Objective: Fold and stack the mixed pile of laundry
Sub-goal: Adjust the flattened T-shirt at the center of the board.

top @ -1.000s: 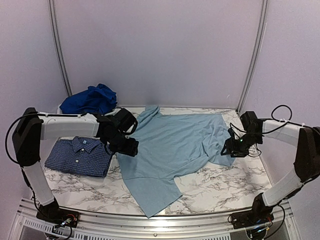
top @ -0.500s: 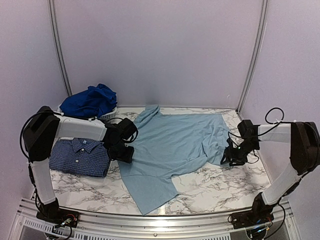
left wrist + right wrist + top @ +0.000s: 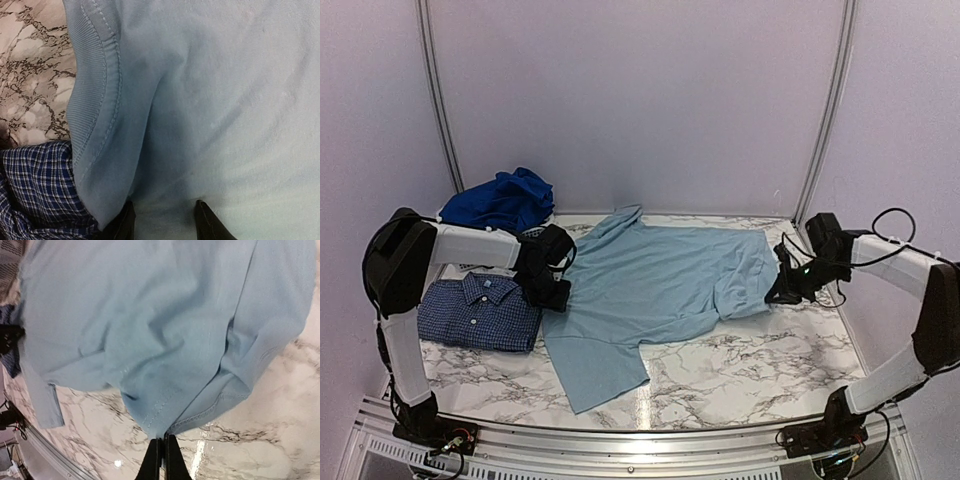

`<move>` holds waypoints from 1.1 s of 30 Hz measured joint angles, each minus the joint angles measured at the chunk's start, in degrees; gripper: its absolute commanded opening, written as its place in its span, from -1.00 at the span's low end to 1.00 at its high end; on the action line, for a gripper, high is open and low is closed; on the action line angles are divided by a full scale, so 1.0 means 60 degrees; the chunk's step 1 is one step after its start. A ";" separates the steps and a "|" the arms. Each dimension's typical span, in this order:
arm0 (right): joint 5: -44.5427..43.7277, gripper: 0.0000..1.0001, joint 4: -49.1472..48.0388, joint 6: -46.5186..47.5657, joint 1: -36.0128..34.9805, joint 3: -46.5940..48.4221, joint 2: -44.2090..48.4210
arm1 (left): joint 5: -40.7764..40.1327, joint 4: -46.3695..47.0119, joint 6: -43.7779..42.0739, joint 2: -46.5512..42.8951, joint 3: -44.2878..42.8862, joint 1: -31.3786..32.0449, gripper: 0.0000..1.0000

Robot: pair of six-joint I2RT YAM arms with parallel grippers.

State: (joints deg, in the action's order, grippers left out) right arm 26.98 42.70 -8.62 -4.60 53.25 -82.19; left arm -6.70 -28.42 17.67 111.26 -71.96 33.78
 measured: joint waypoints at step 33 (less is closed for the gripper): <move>0.0452 0.10 -0.0831 0.0076 0.1818 0.1169 -0.1180 | 0.0503 -0.0579 -0.0525 -0.0171 -0.0696 -0.0630 0.29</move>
State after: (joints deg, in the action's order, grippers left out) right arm 29.69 37.71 -8.16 6.31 60.27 -89.27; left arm -3.68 -31.90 14.52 110.24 -76.14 30.00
